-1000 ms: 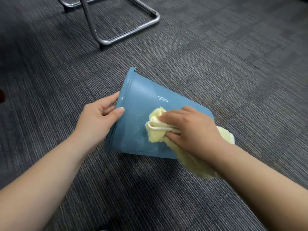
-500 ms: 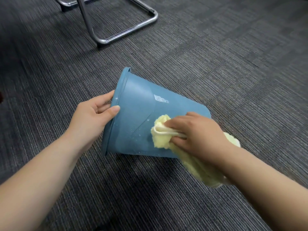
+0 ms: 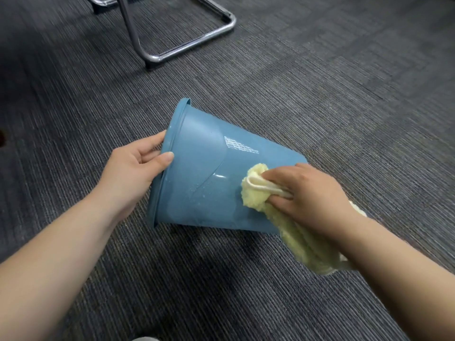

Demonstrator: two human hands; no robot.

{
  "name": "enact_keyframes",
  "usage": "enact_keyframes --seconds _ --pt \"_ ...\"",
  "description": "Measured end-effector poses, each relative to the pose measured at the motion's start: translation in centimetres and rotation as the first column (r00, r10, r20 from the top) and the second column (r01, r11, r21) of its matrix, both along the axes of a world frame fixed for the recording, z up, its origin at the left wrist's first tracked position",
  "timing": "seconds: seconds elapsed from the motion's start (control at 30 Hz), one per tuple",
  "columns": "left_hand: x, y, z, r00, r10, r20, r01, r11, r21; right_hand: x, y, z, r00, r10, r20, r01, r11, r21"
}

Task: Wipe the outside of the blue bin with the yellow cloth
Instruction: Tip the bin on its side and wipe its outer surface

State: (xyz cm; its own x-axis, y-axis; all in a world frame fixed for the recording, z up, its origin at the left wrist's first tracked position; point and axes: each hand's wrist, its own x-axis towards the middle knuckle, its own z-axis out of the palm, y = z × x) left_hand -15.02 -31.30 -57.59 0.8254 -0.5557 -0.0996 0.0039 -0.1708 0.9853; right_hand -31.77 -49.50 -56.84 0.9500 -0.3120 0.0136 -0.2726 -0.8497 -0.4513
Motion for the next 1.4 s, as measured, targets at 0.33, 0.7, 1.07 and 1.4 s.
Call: enact_keyframes --seconds 0.33,0.7,1.07,1.4 --pt "-0.2 -0.4 0.2 1.0 0.008 -0.019 -0.008 1.0 -0.005 -0.6 -3.0 -1.1 0.94 -0.34 0.022 0.34 0.937 -0.077" --pt "0.6 0.4 -0.6 1.0 -0.01 -0.019 0.01 1.0 0.005 -1.3 -3.9 -0.8 0.96 -0.275 -0.045 0.268 0.955 -0.124" --pt "0.8 0.4 -1.2 0.962 0.235 0.137 -0.249 0.964 0.095 -1.6 -4.3 -1.7 0.929 -0.37 0.004 0.367 0.92 -0.14" --pt "-0.7 1.2 0.3 0.904 -0.236 0.358 0.027 0.864 0.502 -1.3 -4.5 -2.3 0.889 -0.458 0.003 0.45 0.872 -0.191"
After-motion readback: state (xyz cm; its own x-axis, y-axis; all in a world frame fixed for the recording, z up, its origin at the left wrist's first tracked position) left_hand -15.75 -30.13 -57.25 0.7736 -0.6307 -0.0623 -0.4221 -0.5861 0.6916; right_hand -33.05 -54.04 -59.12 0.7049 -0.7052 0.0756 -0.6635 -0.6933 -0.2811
